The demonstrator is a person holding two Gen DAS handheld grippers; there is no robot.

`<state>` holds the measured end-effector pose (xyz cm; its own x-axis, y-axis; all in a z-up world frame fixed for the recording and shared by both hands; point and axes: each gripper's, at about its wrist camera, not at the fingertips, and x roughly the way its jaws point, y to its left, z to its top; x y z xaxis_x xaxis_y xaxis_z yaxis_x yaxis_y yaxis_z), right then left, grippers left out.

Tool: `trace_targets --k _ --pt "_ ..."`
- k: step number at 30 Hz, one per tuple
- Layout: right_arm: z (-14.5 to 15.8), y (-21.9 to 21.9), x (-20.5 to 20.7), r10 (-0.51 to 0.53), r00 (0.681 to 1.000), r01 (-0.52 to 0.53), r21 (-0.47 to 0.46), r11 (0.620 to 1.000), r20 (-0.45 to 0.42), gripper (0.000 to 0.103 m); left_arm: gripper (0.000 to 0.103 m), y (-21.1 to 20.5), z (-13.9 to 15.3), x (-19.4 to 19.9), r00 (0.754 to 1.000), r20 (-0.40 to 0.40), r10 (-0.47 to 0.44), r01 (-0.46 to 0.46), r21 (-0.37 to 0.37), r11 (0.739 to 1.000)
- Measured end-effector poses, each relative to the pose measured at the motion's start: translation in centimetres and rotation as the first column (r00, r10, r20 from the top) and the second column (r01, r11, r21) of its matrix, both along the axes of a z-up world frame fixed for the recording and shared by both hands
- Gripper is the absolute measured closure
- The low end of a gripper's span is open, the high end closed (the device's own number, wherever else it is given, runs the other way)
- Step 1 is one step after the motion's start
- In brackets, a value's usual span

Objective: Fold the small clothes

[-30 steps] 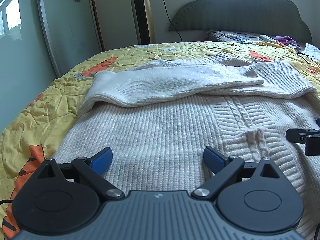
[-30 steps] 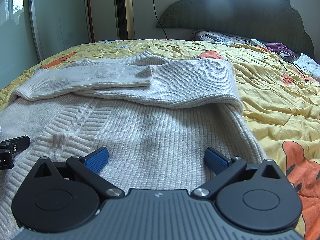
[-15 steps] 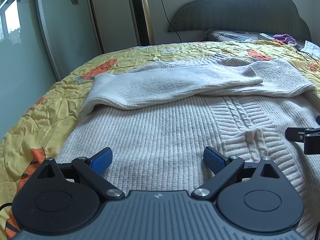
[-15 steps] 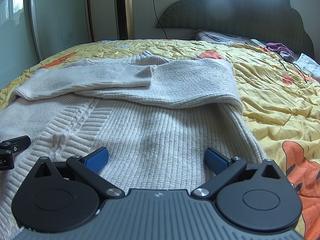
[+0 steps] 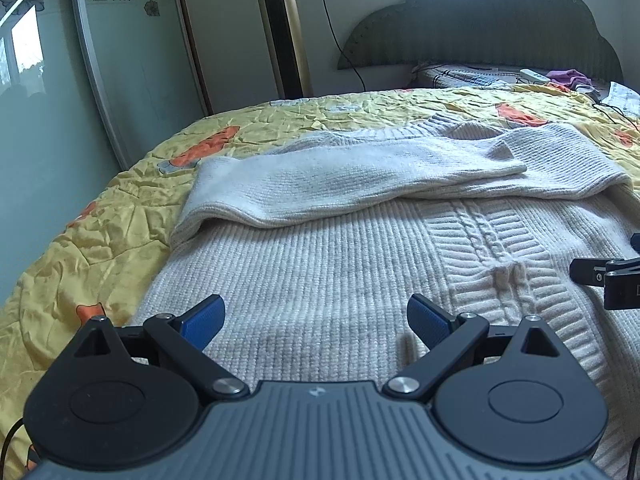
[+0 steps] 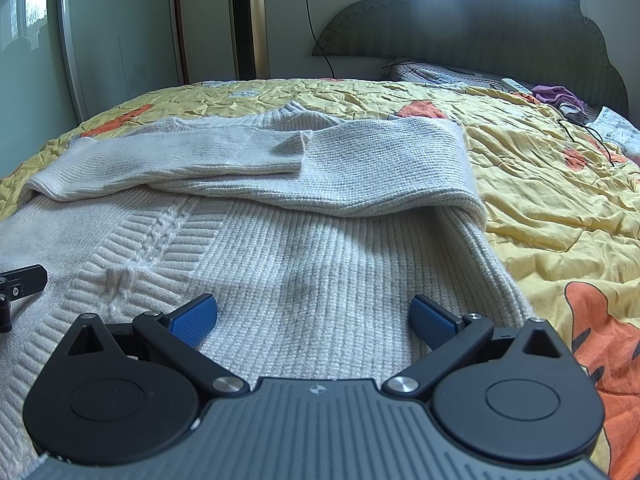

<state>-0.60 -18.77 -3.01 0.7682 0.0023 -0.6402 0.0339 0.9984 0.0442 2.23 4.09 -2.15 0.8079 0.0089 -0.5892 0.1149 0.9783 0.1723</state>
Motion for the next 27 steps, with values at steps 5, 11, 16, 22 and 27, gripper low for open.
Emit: trace_targets --k 5,11,16,22,27 --pt "0.0 0.0 0.0 0.000 1.000 0.000 0.000 1.000 0.001 0.000 0.005 0.7 0.5 -0.5 1.000 0.017 -0.004 0.004 0.013 1.000" --pt "0.0 0.0 0.0 0.000 1.000 0.000 0.001 1.000 0.001 0.000 0.005 3.2 1.2 -0.6 0.998 0.039 0.048 -0.048 0.005 0.999" --pt "0.0 0.0 0.0 0.000 1.000 0.000 0.001 1.000 0.002 0.000 0.005 5.2 1.5 -0.8 0.995 0.031 0.091 -0.090 -0.007 0.996" --pt "0.0 0.0 0.0 0.001 1.000 -0.001 0.002 1.000 0.003 0.000 0.005 7.1 1.8 -1.3 0.992 0.028 0.125 -0.125 -0.023 0.992" --pt "-0.1 0.1 0.1 0.005 1.000 -0.005 -0.008 1.000 -0.002 0.000 0.005 7.7 1.9 -1.7 0.991 0.012 0.134 -0.133 -0.045 0.990"
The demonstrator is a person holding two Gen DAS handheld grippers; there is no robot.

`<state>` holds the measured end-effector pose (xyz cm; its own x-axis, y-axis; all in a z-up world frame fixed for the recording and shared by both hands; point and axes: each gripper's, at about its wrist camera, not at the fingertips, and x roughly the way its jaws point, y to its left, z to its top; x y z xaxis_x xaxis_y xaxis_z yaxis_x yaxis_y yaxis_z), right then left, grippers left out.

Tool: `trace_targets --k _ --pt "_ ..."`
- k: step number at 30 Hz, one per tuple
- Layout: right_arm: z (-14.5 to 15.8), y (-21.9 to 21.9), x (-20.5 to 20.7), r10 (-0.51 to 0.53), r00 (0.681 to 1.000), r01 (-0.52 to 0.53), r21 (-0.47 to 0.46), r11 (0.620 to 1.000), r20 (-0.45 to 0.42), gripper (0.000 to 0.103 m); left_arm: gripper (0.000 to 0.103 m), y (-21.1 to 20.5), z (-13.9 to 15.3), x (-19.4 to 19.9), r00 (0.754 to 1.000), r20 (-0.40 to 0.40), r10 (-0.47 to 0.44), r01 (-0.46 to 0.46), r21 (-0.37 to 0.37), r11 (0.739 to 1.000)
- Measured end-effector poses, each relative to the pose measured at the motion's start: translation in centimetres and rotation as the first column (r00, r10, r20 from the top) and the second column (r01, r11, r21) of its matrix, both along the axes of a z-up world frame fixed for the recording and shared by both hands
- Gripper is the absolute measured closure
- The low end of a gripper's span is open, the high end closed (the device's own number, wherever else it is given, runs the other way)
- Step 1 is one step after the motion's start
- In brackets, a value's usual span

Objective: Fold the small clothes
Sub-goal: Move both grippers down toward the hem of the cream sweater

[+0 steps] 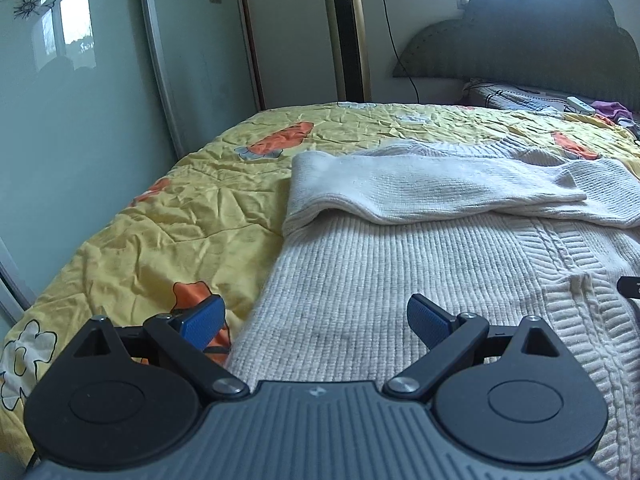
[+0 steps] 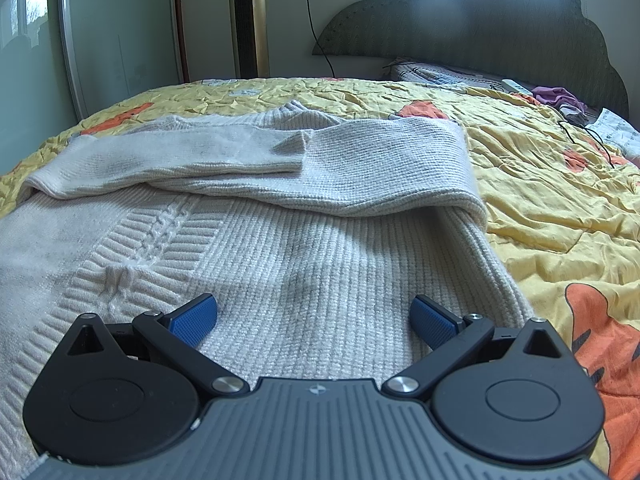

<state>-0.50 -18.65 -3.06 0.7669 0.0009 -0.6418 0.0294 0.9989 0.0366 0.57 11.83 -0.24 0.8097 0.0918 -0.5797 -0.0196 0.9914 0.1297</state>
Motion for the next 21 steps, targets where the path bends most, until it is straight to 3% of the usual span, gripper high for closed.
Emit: trace_targets --k 3,10,16,21 --pt "0.5 -0.1 -0.5 -0.013 1.000 0.013 0.014 1.000 -0.011 0.001 0.005 0.1 0.1 -0.3 1.000 -0.003 -0.001 0.001 -0.008 1.000" --pt "2.6 0.6 -5.8 0.011 0.999 -0.008 0.060 0.998 -0.048 0.000 0.005 -0.1 0.1 -1.4 1.000 -0.019 -0.015 0.015 -0.002 1.000" --pt "4.3 -1.2 -9.1 -0.091 0.992 0.098 0.076 0.992 -0.089 0.000 0.005 0.6 0.2 -2.0 0.999 -0.035 0.003 -0.004 -0.034 0.999" --pt "5.0 -2.1 -11.6 -0.014 0.999 0.018 0.095 0.995 -0.040 0.005 0.005 0.7 0.4 -2.6 0.999 -0.036 0.007 -0.008 -0.025 1.000"
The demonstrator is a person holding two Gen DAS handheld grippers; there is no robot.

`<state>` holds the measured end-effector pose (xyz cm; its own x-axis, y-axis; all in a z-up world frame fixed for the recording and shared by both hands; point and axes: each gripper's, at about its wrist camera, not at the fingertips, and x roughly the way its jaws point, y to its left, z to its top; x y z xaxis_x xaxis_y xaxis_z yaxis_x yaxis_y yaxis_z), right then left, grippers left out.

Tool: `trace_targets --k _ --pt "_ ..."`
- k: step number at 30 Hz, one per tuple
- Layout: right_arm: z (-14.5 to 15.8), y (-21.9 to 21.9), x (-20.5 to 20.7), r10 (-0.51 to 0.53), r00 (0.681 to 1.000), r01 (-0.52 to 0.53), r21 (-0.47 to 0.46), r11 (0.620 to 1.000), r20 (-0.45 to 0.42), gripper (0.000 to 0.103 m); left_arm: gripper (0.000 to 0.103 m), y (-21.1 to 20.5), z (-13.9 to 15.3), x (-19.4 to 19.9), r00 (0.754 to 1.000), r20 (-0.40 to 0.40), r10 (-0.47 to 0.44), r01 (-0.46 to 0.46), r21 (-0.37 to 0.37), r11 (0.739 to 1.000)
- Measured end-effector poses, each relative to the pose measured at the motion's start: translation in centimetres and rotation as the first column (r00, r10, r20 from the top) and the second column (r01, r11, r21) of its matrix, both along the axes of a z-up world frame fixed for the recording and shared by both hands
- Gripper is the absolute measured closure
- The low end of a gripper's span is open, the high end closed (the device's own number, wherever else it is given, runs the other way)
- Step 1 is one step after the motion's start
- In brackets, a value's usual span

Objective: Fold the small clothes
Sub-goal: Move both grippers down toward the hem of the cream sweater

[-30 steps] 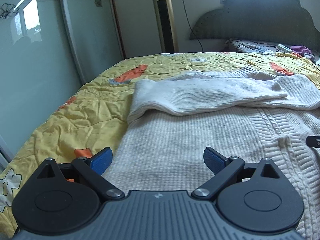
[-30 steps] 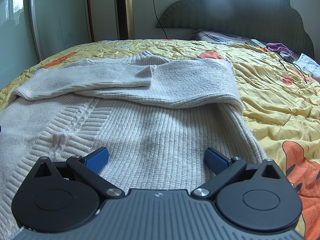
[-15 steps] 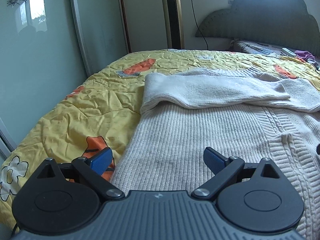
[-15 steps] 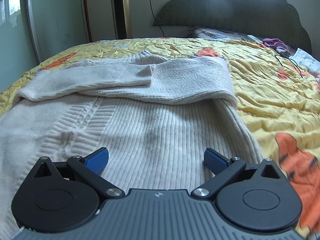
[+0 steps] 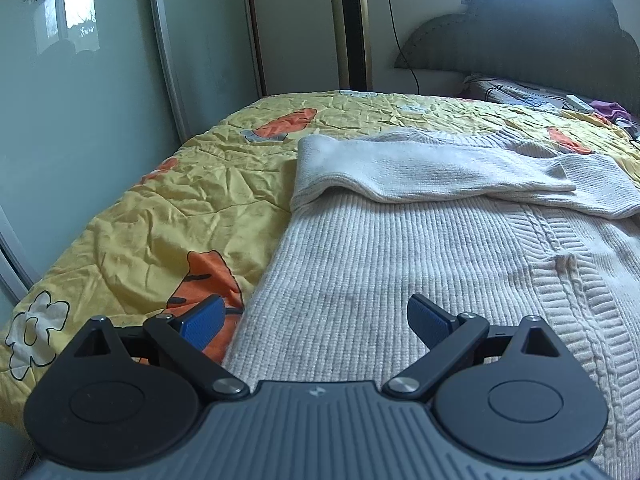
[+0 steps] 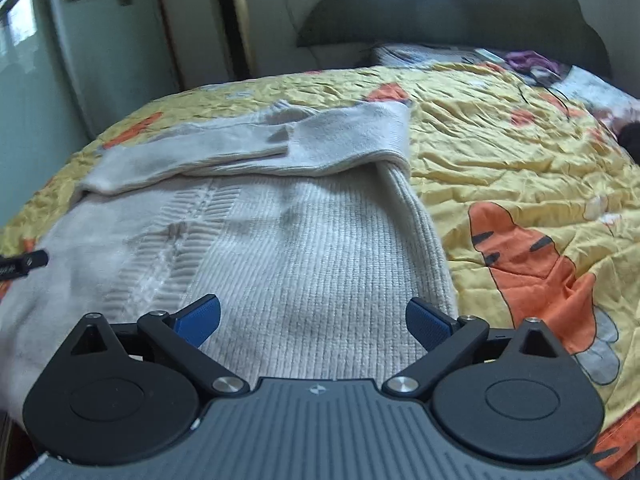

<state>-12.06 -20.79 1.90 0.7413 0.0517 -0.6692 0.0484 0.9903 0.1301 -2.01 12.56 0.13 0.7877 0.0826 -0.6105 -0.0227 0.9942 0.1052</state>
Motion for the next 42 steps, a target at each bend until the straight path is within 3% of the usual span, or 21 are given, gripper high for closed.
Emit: trace_targets --k 2,7,13,19,25,33,42 --pt "0.0 0.1 -0.6 0.040 0.999 -0.039 -0.033 0.999 0.006 0.007 0.005 0.0 0.1 -0.2 1.000 0.000 -0.005 0.005 0.000 1.000" --pt "1.3 0.4 -3.1 0.105 0.986 -0.096 -0.077 0.992 0.131 0.002 0.005 0.2 0.1 -0.7 1.000 -0.005 -0.004 0.004 0.007 1.000" --pt "1.6 1.1 -3.5 0.194 0.975 -0.186 -0.076 0.980 0.107 0.002 0.005 0.3 -0.1 -1.1 1.000 -0.013 -0.011 0.012 0.004 1.000" --pt "2.1 1.3 -4.1 0.166 0.976 -0.147 -0.131 0.980 0.142 0.001 0.005 0.3 -0.1 -1.5 1.000 -0.008 -0.018 0.018 0.012 1.000" --pt "1.7 0.5 -4.0 0.134 0.984 -0.124 -0.081 0.989 0.120 0.001 0.005 0.1 -0.3 -1.6 1.000 -0.020 -0.017 0.017 0.017 1.000" --pt "1.4 1.0 -4.1 0.141 0.986 -0.127 -0.142 0.982 0.094 0.001 0.005 0.2 -0.5 -1.6 1.000 -0.024 -0.013 0.014 0.014 1.000" --pt "1.6 0.7 -4.6 0.130 0.986 -0.114 -0.141 0.983 0.107 0.001 0.005 -0.1 -0.7 -1.6 0.999 -0.026 -0.019 0.019 0.013 1.000"
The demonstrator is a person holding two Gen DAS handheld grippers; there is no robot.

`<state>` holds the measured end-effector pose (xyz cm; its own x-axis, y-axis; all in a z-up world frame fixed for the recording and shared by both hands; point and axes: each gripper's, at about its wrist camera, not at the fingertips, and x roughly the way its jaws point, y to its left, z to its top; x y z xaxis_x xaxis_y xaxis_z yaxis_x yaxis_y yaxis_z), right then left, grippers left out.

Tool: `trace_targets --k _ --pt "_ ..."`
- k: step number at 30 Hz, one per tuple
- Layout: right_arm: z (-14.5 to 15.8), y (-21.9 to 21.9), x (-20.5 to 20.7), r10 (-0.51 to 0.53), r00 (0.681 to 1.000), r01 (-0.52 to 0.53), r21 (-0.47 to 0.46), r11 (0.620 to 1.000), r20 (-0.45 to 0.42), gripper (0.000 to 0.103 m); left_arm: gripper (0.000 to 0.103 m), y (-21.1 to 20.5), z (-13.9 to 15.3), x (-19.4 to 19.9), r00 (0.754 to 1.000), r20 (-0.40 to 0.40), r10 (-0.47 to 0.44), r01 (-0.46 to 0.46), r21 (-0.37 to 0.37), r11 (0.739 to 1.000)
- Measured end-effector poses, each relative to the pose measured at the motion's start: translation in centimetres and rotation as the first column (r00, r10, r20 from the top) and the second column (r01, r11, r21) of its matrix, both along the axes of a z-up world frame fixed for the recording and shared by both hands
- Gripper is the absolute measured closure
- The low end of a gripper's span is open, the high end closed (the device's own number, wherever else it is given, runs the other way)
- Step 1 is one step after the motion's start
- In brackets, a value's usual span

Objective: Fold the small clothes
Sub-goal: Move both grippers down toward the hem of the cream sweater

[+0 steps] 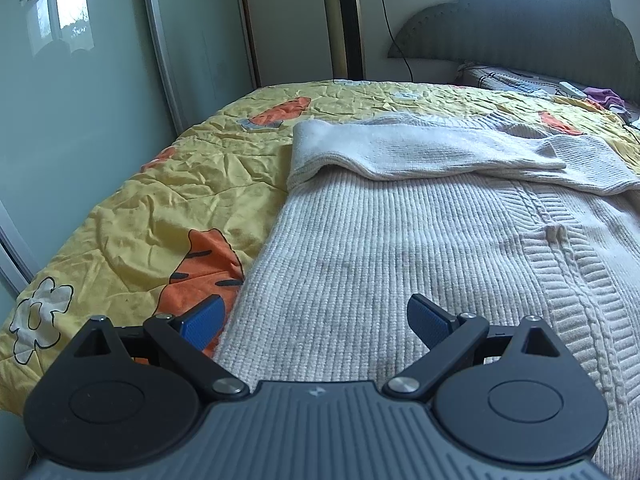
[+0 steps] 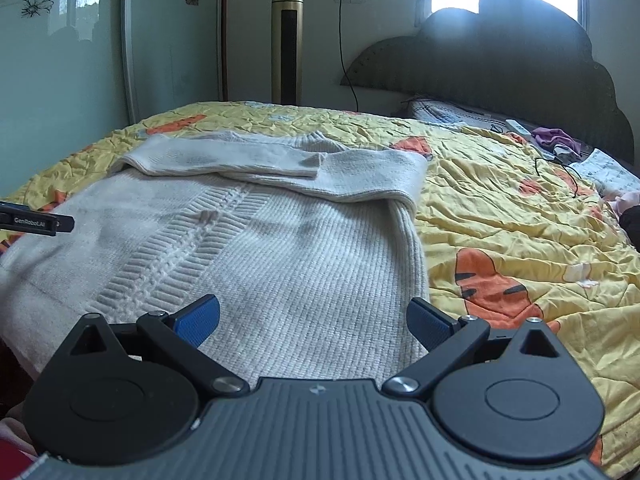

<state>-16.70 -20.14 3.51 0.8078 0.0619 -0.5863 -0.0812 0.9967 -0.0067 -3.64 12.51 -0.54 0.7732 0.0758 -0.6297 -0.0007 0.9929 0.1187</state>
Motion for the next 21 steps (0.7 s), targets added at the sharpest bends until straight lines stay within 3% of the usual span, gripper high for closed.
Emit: trace_targets --k 8,14,18,21 --pt "-0.4 0.5 0.5 0.003 0.998 0.001 0.058 0.998 -0.068 0.001 0.005 -0.2 0.0 -0.4 1.000 -0.001 -0.012 0.012 0.006 1.000" --pt "-0.9 -0.9 0.3 -0.018 0.995 0.027 0.102 0.994 -0.094 0.001 0.005 1.5 0.1 -2.0 0.997 -0.005 -0.077 0.077 -0.014 0.997" --pt "-1.3 -2.4 -0.1 -0.039 0.993 0.051 0.115 0.992 -0.107 0.001 0.005 3.7 0.0 -3.5 0.992 -0.029 -0.126 0.124 -0.059 0.990" --pt "-1.8 -3.3 -0.3 -0.067 0.991 0.081 0.120 0.990 -0.114 0.004 0.005 6.0 0.0 -4.6 0.989 -0.036 -0.145 0.140 -0.132 0.981"
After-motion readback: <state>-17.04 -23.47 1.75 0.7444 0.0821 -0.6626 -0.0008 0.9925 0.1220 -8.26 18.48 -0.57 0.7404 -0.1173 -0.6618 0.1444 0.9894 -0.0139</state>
